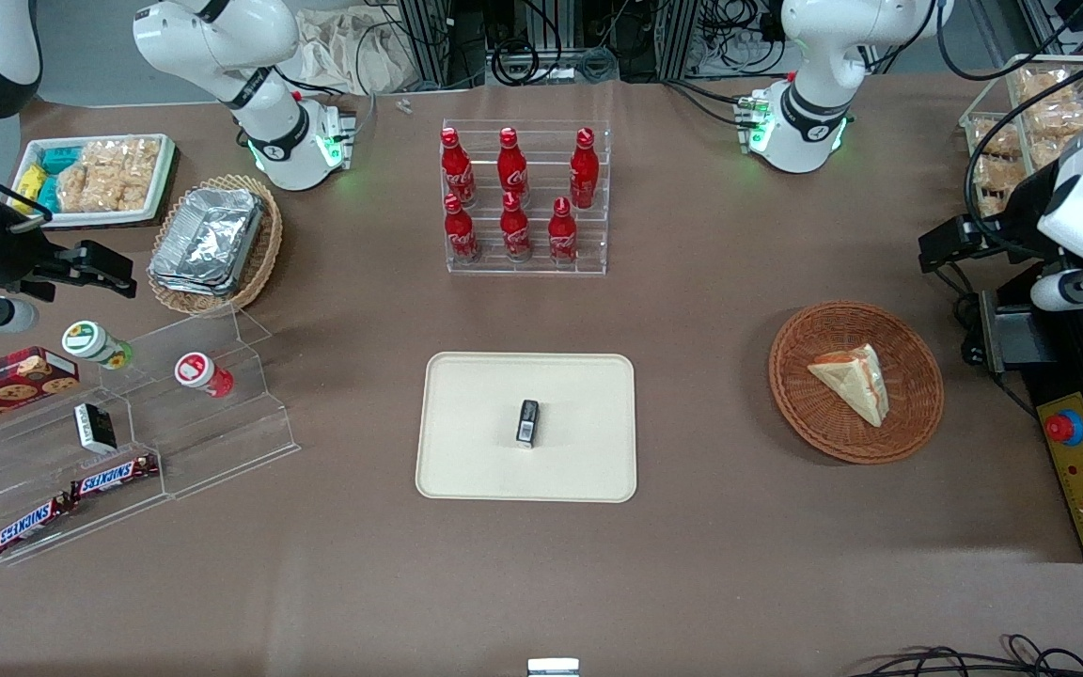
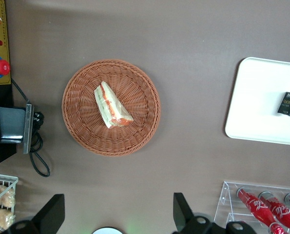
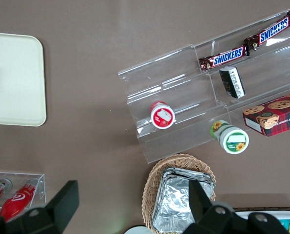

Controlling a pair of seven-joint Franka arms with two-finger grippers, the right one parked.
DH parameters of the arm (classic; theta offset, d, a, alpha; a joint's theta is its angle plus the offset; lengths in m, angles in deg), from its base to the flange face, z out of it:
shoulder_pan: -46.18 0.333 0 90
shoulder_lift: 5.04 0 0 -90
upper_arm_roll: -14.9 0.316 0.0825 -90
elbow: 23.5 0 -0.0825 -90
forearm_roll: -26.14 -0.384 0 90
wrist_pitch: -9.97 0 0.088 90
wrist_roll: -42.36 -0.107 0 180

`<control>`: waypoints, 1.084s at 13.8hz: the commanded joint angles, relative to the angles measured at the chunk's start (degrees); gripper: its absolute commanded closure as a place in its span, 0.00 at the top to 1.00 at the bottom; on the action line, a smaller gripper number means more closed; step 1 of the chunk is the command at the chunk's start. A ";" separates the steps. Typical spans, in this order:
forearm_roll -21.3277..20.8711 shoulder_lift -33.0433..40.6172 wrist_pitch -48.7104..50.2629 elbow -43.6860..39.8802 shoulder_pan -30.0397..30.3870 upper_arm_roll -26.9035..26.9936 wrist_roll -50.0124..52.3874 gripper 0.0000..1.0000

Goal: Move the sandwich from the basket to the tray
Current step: 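Move the left gripper toward the sandwich in the wicker basket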

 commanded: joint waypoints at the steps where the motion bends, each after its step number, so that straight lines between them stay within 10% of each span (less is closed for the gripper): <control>1: -0.64 1.31 1.46 0.86 -0.18 0.05 -0.89 1.00; 7: -0.56 1.83 0.24 6.63 0.87 0.83 6.48 1.00; 15: -0.82 5.72 -35.40 40.65 4.04 1.28 27.03 1.00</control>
